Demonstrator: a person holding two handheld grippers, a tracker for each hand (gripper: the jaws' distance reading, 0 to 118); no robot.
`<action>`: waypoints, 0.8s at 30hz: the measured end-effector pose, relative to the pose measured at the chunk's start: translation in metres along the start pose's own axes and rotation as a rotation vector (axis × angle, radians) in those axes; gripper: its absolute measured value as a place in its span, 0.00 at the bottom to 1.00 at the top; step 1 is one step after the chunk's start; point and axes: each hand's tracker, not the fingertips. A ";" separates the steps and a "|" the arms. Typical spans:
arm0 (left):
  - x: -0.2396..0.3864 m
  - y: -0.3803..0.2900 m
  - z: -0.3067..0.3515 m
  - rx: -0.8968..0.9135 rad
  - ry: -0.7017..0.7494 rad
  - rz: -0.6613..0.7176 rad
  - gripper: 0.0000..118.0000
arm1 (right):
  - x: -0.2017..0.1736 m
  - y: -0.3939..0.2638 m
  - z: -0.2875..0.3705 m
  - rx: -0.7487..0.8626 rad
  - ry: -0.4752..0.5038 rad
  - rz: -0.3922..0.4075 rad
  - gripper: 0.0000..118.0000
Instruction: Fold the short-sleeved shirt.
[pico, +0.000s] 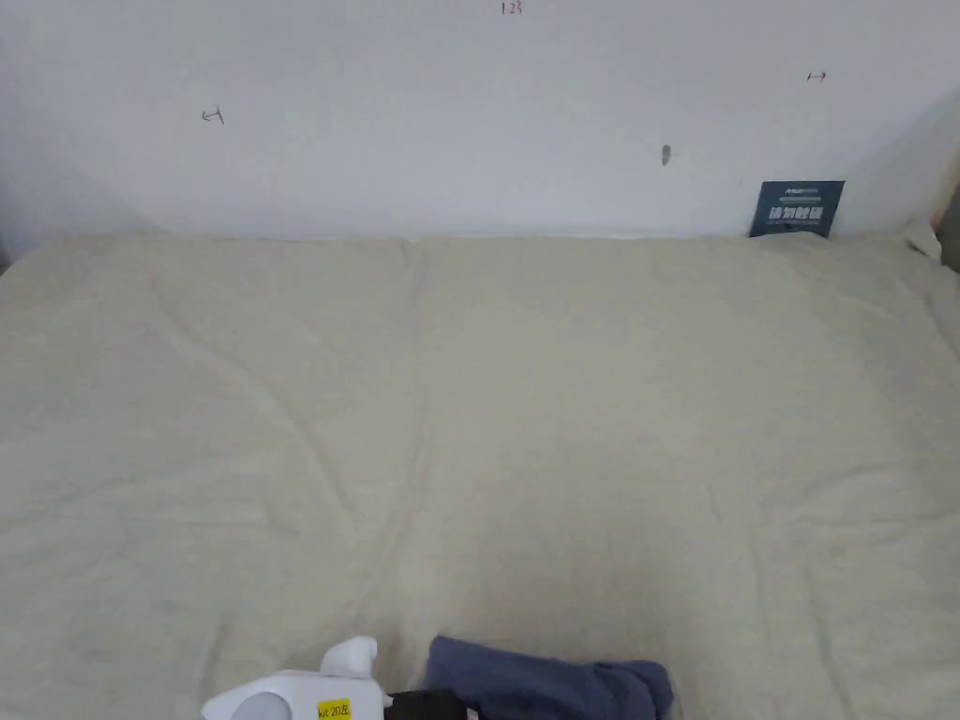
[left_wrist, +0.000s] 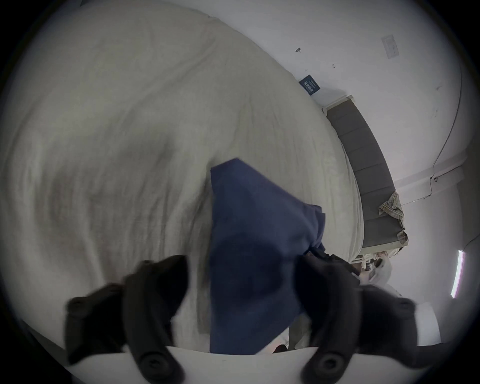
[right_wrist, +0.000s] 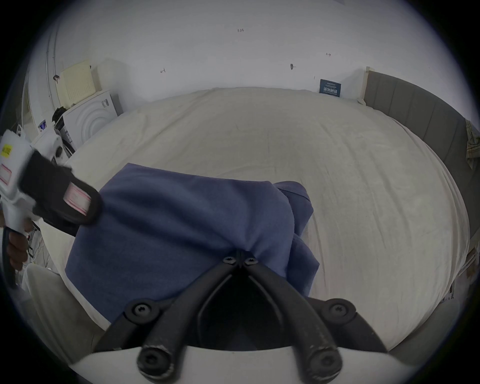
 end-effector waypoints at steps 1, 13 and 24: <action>0.000 -0.002 -0.004 -0.005 0.006 0.001 0.42 | 0.000 0.000 0.000 0.000 0.000 -0.001 0.00; 0.022 -0.012 0.013 0.063 0.028 -0.089 0.14 | 0.002 0.028 0.029 0.072 0.003 0.056 0.00; -0.080 0.081 0.179 0.234 0.365 -0.169 0.14 | -0.003 0.105 0.099 0.337 -0.034 0.022 0.00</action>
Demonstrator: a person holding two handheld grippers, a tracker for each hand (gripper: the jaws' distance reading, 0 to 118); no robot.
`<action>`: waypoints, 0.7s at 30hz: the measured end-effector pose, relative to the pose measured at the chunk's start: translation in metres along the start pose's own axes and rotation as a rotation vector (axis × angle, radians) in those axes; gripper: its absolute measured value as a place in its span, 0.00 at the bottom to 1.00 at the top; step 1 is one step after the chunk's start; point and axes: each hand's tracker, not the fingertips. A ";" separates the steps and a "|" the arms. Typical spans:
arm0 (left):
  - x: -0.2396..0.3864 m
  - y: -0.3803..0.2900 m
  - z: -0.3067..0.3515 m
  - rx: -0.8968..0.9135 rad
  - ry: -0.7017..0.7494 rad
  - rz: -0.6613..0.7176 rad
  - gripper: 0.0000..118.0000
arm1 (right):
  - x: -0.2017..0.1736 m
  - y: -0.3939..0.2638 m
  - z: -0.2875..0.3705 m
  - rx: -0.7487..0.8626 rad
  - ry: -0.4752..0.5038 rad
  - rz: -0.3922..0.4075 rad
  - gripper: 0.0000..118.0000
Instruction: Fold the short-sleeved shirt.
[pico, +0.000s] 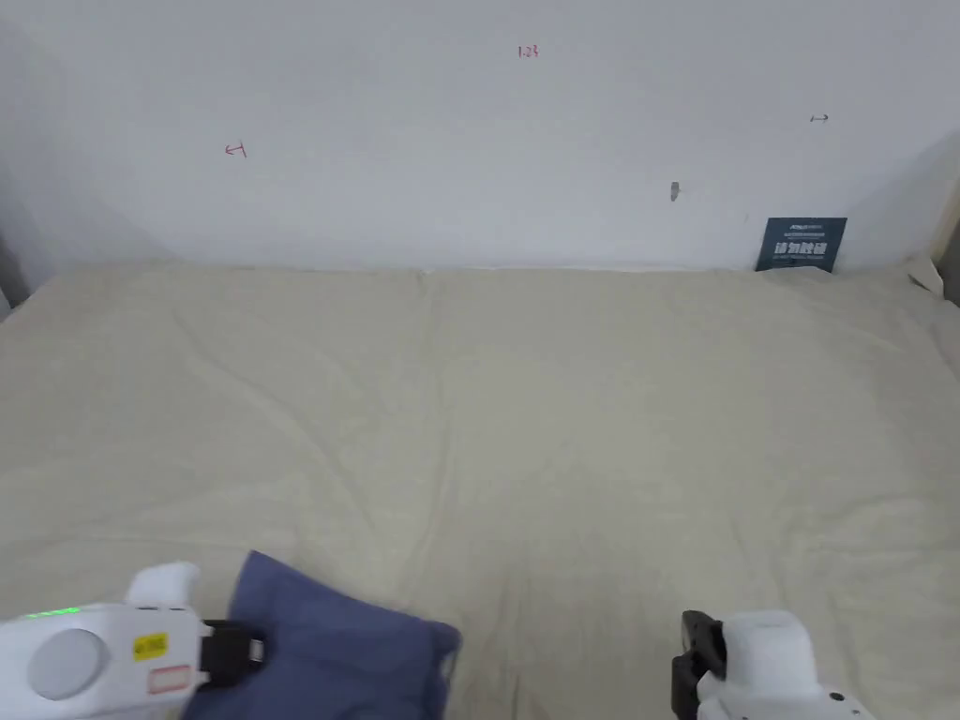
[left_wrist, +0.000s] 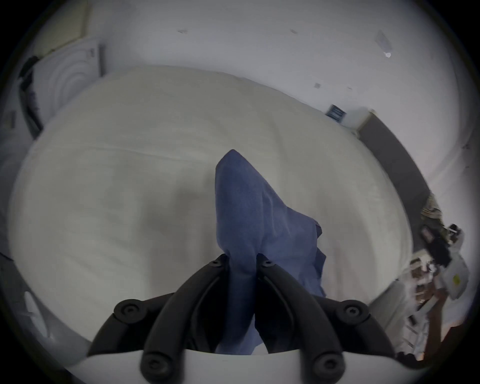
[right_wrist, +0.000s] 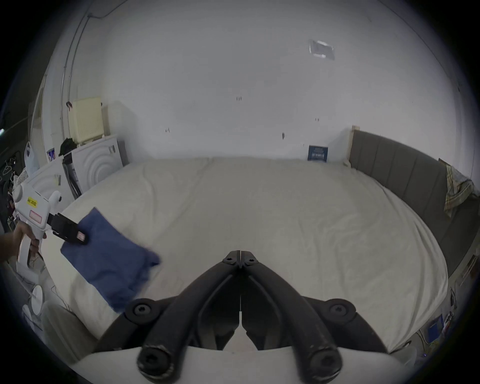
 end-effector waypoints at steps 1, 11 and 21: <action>-0.023 0.007 0.008 0.005 0.063 -0.006 0.14 | -0.003 0.005 0.000 0.010 0.000 0.002 0.00; -0.220 0.037 0.064 -0.013 0.457 0.202 0.14 | -0.053 0.021 -0.033 0.032 -0.014 0.020 0.00; -0.245 0.028 0.042 -0.062 0.452 0.279 0.73 | -0.073 0.013 -0.055 -0.045 0.002 0.027 0.00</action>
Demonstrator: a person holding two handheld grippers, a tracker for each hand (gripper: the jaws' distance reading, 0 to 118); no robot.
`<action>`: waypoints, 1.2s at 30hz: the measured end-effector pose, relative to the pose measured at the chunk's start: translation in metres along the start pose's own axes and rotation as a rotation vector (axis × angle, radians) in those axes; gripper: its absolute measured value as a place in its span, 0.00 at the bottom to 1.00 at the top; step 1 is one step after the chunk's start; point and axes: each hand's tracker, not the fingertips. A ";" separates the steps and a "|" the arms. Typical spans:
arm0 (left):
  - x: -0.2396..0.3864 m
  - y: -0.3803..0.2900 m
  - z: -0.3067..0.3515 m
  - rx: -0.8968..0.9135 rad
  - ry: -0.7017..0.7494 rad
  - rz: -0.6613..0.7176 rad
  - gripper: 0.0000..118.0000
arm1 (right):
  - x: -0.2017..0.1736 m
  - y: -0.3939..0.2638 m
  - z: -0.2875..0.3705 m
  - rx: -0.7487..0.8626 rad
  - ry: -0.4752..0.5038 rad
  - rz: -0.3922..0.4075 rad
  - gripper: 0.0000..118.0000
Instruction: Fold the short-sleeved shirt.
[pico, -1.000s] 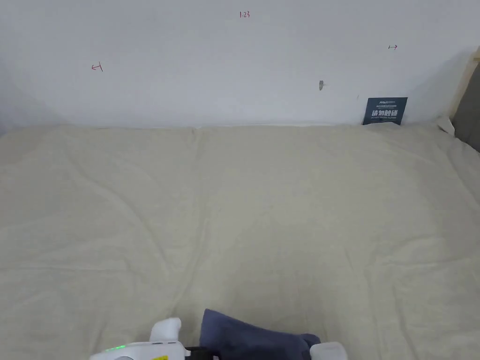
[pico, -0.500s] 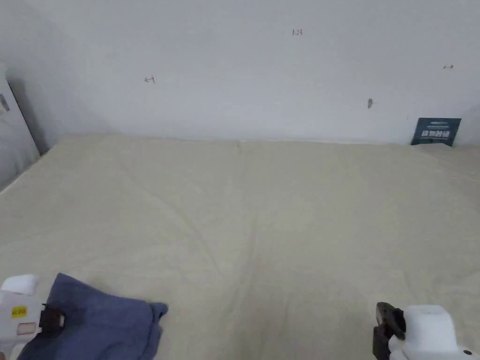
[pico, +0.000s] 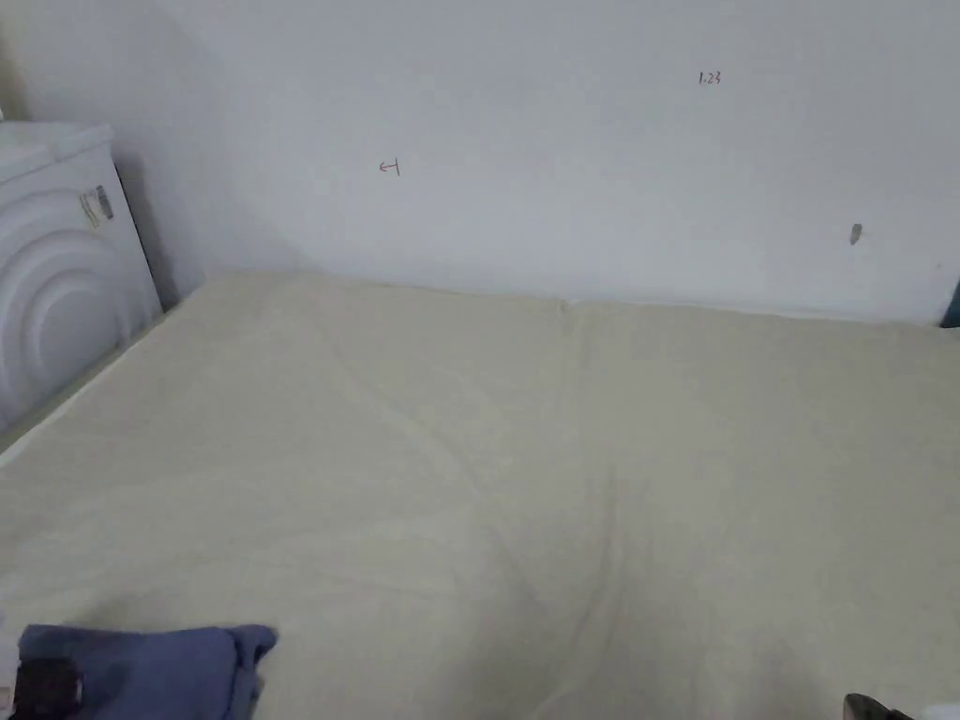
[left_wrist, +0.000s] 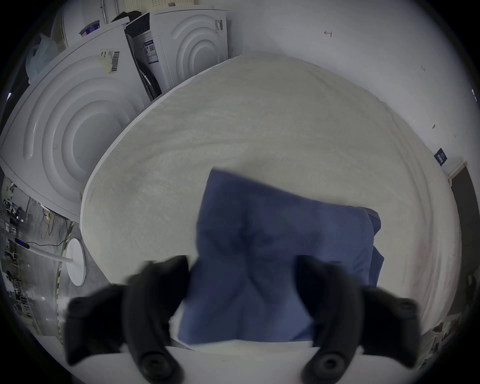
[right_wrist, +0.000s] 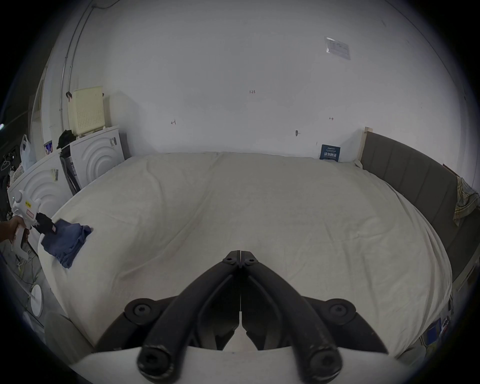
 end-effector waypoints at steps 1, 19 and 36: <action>0.002 0.000 0.002 0.007 -0.004 0.003 0.81 | 0.001 0.001 0.001 0.000 0.000 -0.002 0.00; 0.161 -0.060 0.266 0.811 -0.371 -0.060 0.81 | 0.073 0.080 0.088 0.271 -0.071 -0.040 0.00; 0.332 -0.188 0.276 1.185 -0.463 -0.171 0.00 | 0.118 0.105 0.151 0.542 -0.177 0.047 0.00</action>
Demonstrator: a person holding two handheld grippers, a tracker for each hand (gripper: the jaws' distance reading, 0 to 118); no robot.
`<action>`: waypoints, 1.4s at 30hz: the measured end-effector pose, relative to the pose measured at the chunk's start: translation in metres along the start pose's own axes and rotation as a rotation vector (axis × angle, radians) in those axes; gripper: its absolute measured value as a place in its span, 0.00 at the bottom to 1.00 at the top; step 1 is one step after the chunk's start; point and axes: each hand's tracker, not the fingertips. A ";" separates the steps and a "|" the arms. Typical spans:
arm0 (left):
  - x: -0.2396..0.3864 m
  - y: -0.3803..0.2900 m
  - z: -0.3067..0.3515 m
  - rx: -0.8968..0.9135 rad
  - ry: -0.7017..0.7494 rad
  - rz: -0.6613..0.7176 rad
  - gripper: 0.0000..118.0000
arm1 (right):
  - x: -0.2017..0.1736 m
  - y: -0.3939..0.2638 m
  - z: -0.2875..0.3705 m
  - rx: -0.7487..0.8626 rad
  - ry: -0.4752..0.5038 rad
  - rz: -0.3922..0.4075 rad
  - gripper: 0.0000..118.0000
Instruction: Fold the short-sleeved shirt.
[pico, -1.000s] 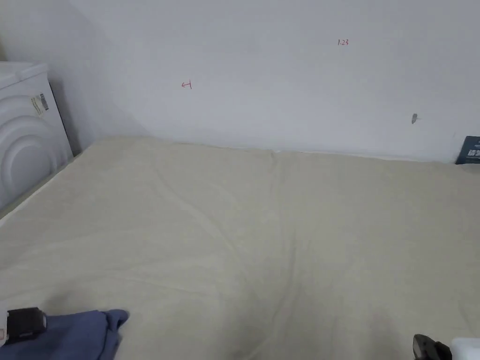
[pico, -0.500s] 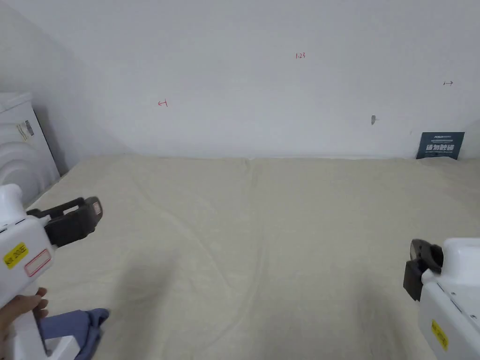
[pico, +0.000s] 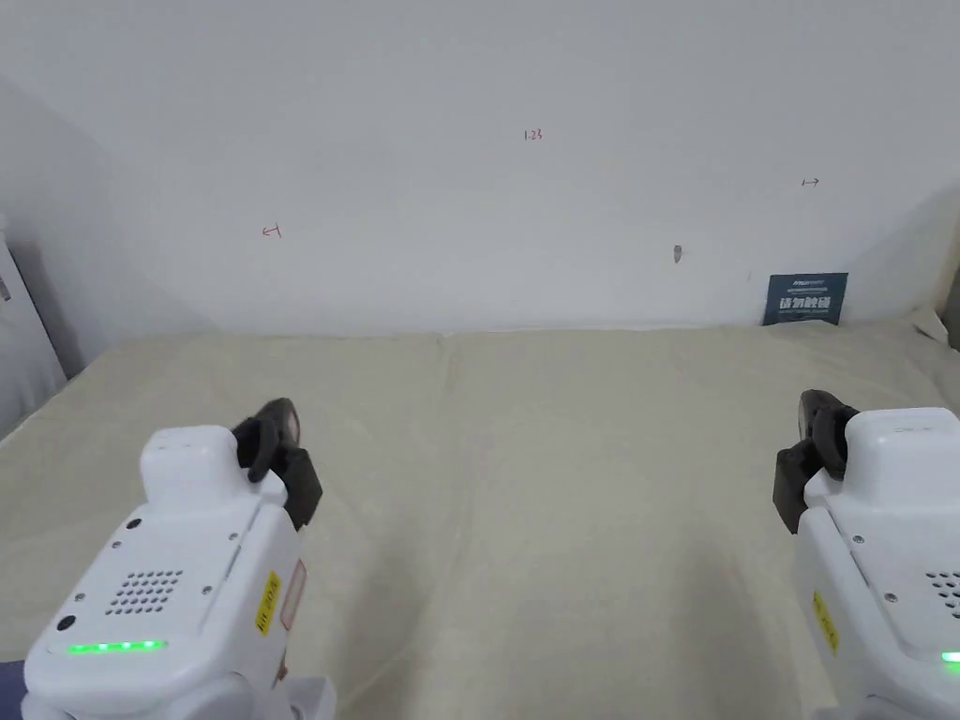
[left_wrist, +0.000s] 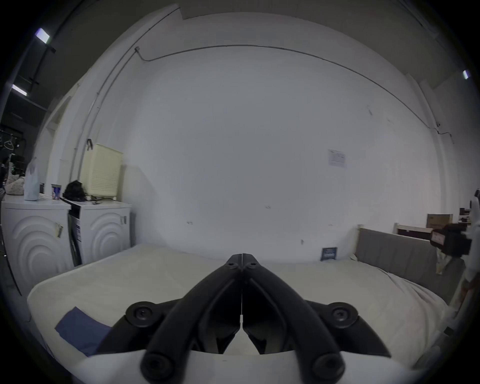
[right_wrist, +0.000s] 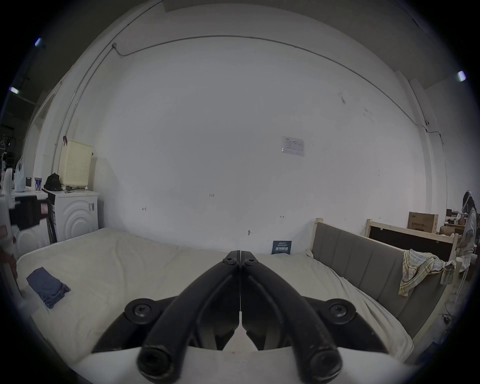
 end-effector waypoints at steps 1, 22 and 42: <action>0.005 -0.002 -0.001 -0.053 -0.034 0.003 0.00 | 0.002 0.000 0.001 0.000 -0.004 -0.001 0.00; 0.025 -0.011 0.001 -0.111 -0.044 -0.014 0.00 | 0.014 -0.006 0.004 0.001 -0.016 -0.024 0.00; 0.025 -0.011 0.003 -0.116 -0.041 -0.016 0.00 | 0.012 -0.004 0.007 0.001 -0.010 -0.023 0.00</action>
